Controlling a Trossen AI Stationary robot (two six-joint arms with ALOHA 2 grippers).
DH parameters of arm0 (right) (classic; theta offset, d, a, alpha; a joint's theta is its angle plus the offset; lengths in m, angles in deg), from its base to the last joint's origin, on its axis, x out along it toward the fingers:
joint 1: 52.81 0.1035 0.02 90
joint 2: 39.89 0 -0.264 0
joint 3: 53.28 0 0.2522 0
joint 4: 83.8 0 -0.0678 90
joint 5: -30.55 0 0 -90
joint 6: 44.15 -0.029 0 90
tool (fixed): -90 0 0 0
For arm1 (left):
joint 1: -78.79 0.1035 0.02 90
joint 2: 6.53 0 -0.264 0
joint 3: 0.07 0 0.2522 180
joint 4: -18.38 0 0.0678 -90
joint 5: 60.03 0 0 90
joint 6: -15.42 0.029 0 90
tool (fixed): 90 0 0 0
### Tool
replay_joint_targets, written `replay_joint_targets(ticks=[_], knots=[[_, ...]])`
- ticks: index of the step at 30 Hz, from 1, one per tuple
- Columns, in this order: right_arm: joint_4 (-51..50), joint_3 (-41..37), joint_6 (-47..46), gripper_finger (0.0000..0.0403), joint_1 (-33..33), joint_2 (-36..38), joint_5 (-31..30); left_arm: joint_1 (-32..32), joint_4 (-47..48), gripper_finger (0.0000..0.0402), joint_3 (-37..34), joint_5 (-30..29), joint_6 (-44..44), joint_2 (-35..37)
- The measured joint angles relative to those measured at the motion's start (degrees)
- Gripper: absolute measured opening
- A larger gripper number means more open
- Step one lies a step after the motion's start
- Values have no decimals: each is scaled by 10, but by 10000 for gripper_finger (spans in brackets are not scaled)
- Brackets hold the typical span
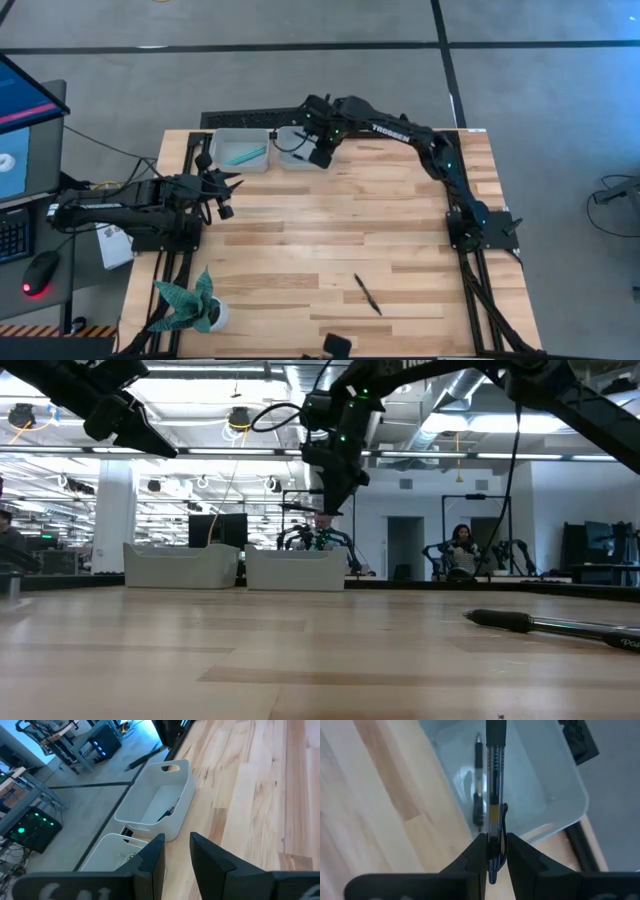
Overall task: Sort pens & pencils
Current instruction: Put the top black pen into the right gray bin
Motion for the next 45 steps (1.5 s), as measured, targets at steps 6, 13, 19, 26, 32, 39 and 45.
replay_joint_targets(ticks=[6, 13, 19, 26, 32, 39, 45], knots=[[31, 0, 36, 82, -17, 0, 0, 0, 0, 82, 0, -3, -3, 0], [69, -6, 42, 82, -25, 0, 2, 0, 0, 82, 0, -3, -12, 0], [100, -43, 69, 82, -25, 0, 2, 0, 0, 82, 0, -3, -12, 0], [131, -79, 82, 82, -25, 0, 2, 0, 0, 82, 0, -5, -12, 0], [147, -112, 82, 82, -28, 0, 2, 0, 0, 82, 0, -5, -12, 0], [153, -142, 82, 82, -28, 0, 2, 0, -1, 82, 0, -4, -13, 0], [160, -150, 70, 82, -30, 0, 2, 0, -1, 82, 0, -4, -14, 0]])
